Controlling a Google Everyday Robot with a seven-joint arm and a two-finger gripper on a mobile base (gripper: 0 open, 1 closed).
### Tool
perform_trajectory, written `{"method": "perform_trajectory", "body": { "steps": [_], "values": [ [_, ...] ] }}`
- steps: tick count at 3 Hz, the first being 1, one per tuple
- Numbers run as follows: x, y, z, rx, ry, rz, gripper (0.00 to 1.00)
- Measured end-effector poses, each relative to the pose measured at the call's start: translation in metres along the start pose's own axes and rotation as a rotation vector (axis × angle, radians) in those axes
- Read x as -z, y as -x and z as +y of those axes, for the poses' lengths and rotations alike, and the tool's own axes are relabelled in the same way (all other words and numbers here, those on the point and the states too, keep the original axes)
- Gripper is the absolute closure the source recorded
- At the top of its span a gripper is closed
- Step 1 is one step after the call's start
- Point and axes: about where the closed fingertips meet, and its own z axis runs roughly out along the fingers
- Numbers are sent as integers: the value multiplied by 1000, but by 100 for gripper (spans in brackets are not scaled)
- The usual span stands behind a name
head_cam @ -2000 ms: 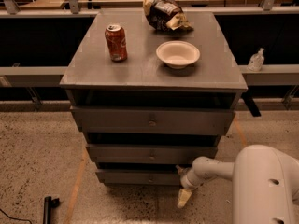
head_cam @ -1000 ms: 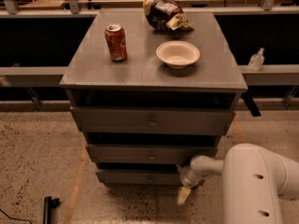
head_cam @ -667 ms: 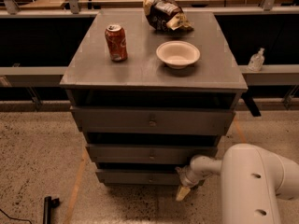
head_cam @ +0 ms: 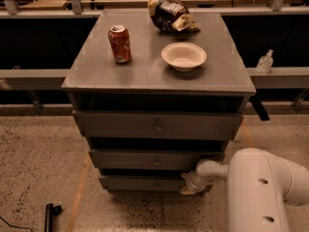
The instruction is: Open bottom drawer
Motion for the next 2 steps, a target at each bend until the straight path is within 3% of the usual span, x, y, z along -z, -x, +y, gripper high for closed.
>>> {"method": "perform_trajectory", "body": {
  "steps": [1, 2],
  "values": [
    [5, 0, 5, -7, 8, 3, 87],
    [15, 4, 21, -21, 37, 2, 100]
  ]
}}
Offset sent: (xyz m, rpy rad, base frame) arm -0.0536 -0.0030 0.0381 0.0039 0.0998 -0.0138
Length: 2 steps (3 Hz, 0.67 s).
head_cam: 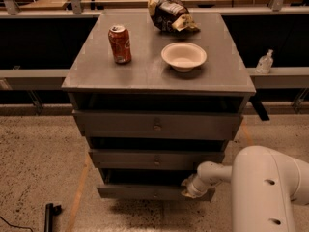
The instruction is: Open bottom drawer
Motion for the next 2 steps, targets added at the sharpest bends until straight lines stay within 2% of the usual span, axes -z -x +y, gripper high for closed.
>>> {"method": "perform_trajectory", "body": {
  "steps": [1, 2],
  "values": [
    [0, 0, 0, 0, 0, 0, 100],
    [5, 4, 13, -18, 16, -3, 100]
  ]
}}
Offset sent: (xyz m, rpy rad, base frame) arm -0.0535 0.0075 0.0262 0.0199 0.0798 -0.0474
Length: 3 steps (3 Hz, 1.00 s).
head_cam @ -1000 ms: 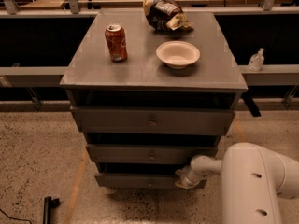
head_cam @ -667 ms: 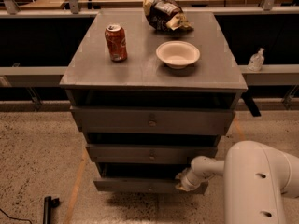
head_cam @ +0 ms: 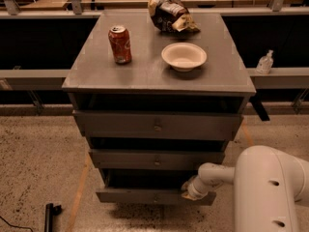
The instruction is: Open bottom drawer
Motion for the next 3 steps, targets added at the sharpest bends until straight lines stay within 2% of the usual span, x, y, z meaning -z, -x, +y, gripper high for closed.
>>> {"method": "perform_trajectory", "body": {
  "steps": [1, 3],
  "values": [
    [0, 0, 0, 0, 0, 0, 100],
    [10, 7, 33, -67, 4, 14, 50]
  ]
}}
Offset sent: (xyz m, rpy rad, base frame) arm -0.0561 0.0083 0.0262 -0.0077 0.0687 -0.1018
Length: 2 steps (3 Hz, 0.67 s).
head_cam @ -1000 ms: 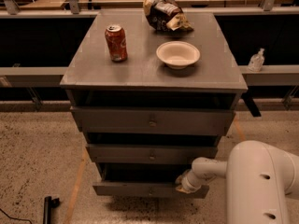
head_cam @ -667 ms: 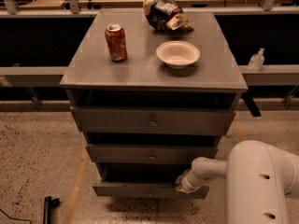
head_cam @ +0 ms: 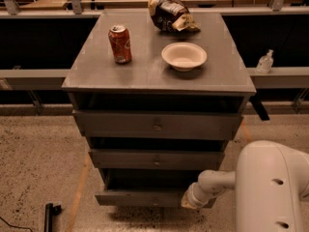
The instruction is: Open bottom drawer
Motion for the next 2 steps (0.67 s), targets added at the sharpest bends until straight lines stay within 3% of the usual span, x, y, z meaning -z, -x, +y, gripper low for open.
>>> {"method": "perform_trajectory", "body": {
  "steps": [2],
  "values": [
    [8, -2, 8, -32, -38, 18, 4]
  ]
}}
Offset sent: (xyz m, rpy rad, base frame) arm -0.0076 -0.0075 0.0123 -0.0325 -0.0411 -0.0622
